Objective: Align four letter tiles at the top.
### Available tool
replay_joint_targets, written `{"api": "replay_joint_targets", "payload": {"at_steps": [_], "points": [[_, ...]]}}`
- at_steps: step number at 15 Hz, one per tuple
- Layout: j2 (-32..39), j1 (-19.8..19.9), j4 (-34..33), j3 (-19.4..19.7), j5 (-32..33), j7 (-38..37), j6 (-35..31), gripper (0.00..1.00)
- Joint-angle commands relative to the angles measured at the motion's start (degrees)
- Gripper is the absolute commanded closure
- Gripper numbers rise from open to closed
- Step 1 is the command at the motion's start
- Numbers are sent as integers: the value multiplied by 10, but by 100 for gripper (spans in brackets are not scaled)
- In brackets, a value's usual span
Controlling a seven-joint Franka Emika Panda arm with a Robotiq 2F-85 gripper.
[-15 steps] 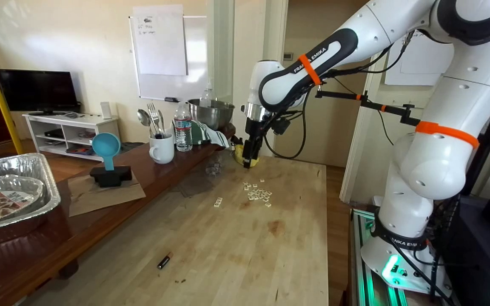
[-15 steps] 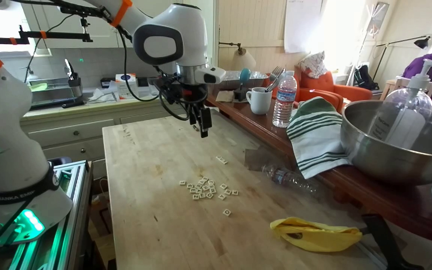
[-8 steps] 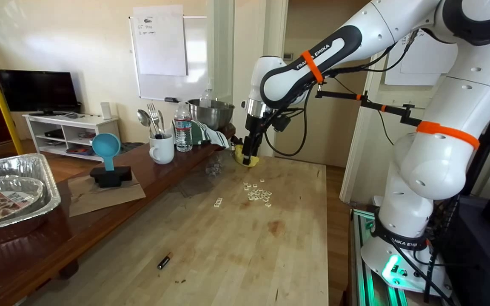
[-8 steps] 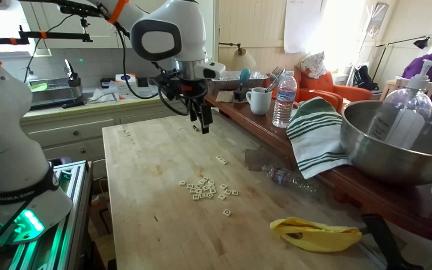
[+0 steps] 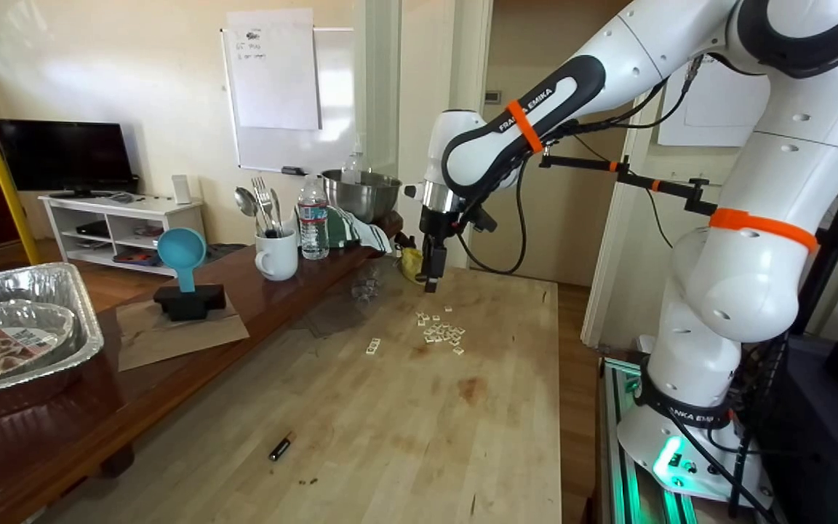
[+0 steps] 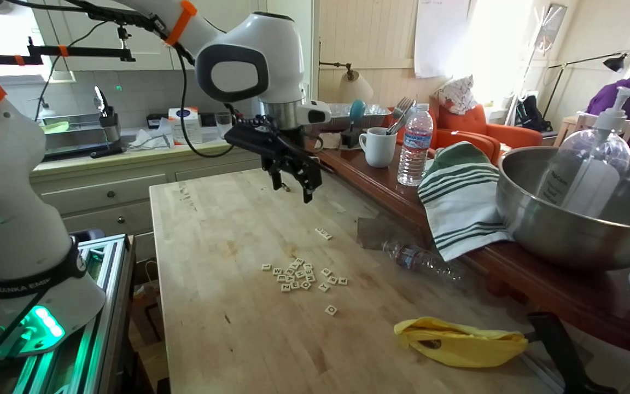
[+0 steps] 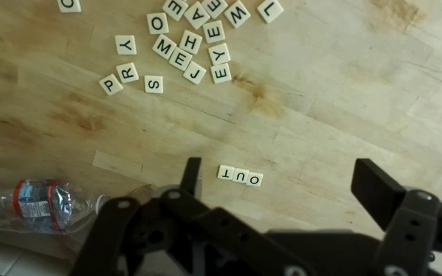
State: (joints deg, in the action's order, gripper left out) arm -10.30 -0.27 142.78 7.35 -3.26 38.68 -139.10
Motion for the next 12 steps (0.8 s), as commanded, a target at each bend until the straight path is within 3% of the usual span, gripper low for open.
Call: {"api": "replay_joint_targets", "payload": {"at_steps": [1,2,4,6,12], "points": [[50,-3,-8,22,-26,154,-46,0],[65,-19,-13,41,-40,196,-53,0],[87,5,-20,27,-62,259,-63,0],[67,17,-8,13,-47,222,-55,0],[90,23,-22,10,-52,242,-58,0]]}}
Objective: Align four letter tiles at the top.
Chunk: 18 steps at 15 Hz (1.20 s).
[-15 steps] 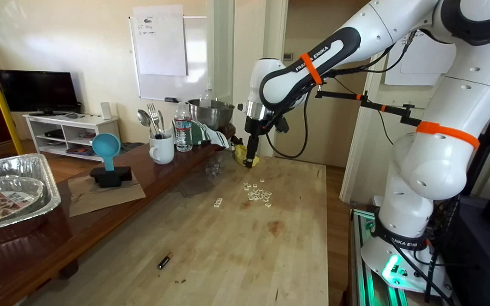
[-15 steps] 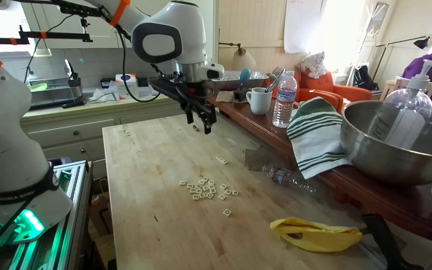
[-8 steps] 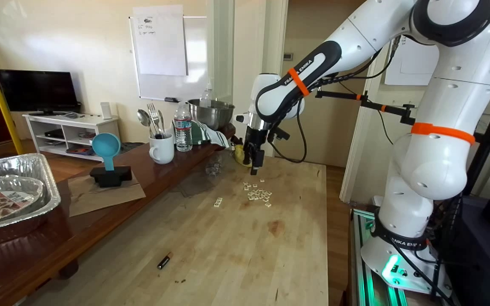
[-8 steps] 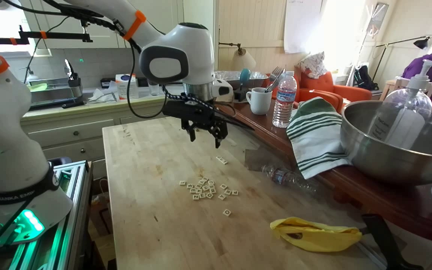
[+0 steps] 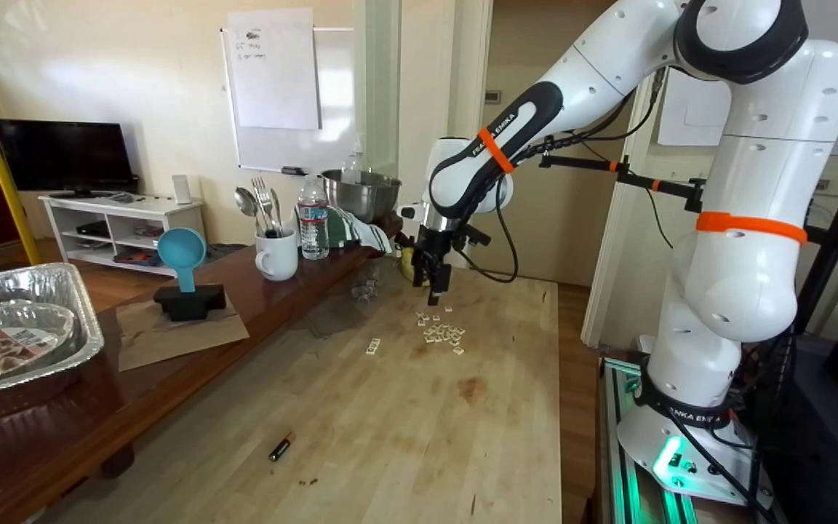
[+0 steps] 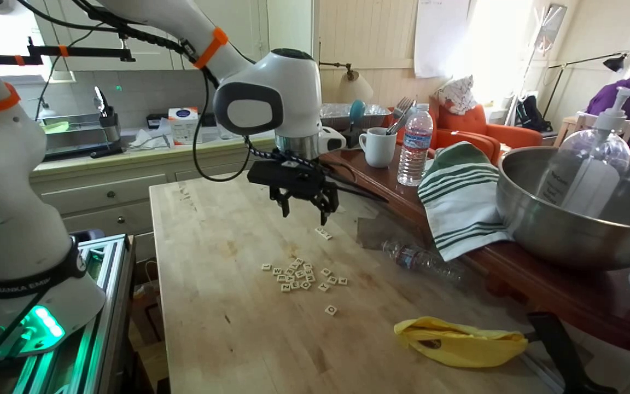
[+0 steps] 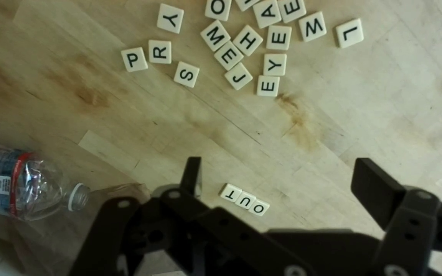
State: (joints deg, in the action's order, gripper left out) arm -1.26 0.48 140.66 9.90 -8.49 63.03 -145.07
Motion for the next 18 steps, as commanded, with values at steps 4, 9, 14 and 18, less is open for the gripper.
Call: {"api": "replay_joint_targets", "payload": {"at_steps": [4,9,14,18], "points": [[29,23,-13,-18,-1,25,-9,0],[67,44,-35,-20,-17,59,-17,20],[108,72,-52,-33,-37,80,-60,55],[142,101,-55,-59,-55,132,-123,86]]}}
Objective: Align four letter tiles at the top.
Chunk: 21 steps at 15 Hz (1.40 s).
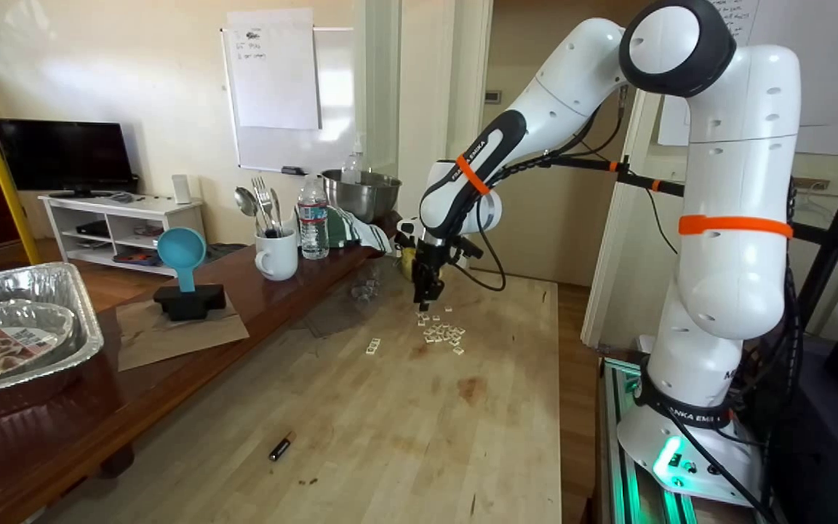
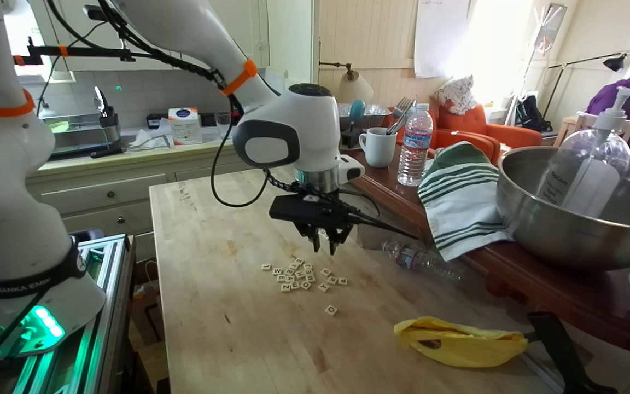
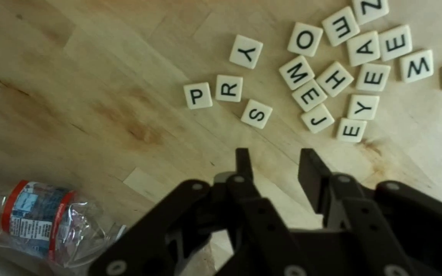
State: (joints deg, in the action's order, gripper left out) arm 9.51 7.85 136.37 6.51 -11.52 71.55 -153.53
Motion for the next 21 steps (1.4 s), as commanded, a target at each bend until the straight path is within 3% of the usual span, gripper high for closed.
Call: {"api": "replay_joint_targets", "payload": {"at_steps": [1,3,8,13,18,21], "points": [[40,35,-11,-33,-29,57,-47,93],[50,51,-9,-49,-32,78,-62,100],[70,82,-10,-76,-21,117,-84,100],[81,95,-12,-79,-2,140,-78,100],[98,87,-27,-77,0,104,-67,100],[107,64,-43,-62,17,27,-42,100]]}}
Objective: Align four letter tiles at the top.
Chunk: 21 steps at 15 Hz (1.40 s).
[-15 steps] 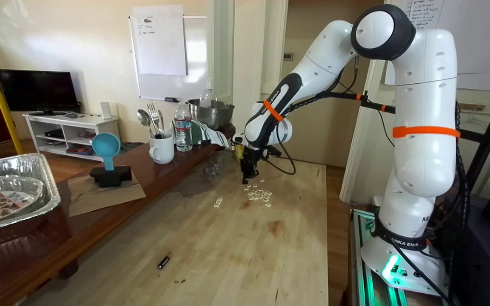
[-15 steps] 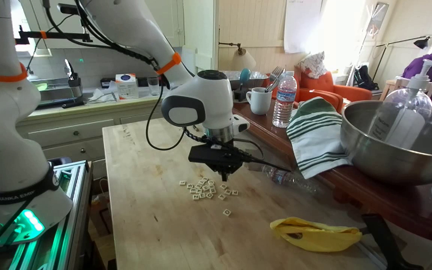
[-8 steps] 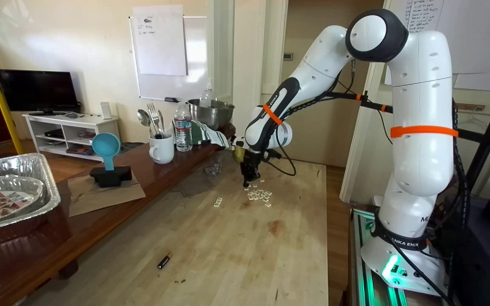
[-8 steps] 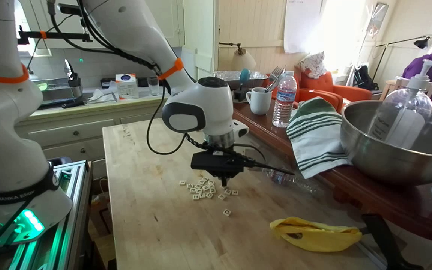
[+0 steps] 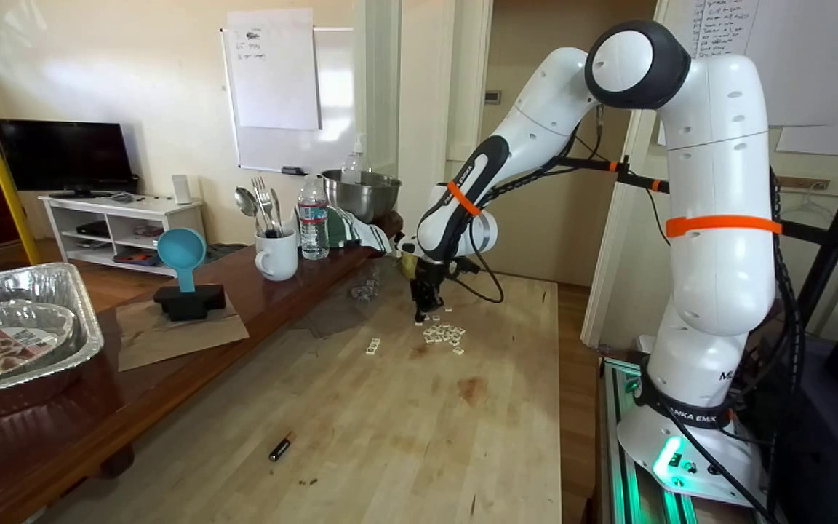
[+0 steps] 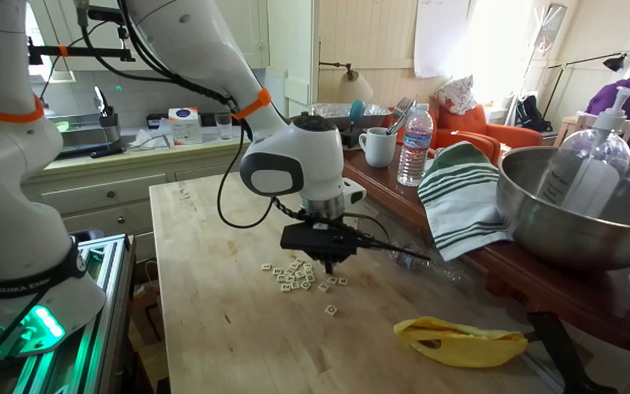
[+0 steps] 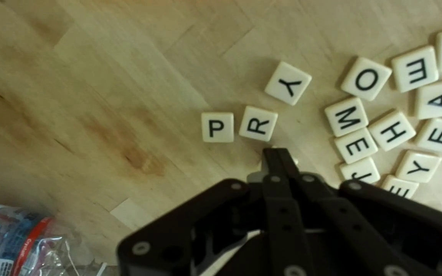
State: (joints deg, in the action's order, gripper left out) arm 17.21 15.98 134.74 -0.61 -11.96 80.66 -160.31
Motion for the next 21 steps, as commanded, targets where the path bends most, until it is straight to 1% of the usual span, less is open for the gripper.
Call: {"api": "replay_joint_targets", "payload": {"at_steps": [1,2,3,5,8,10,15,18,20,21], "points": [[32,-25,-33,13,29,-93,38,100],[34,-35,-38,21,46,-123,39,100],[36,-38,-44,17,50,-141,49,100],[38,-54,-53,23,74,-201,60,100],[41,-78,-67,32,110,-309,81,100],[43,-88,-74,32,121,-375,92,100],[49,-87,-86,16,104,-502,100,100],[38,-79,-88,12,87,-577,107,100],[31,-78,-86,8,80,-603,111,100],[25,-80,-82,10,86,-611,110,100]]}}
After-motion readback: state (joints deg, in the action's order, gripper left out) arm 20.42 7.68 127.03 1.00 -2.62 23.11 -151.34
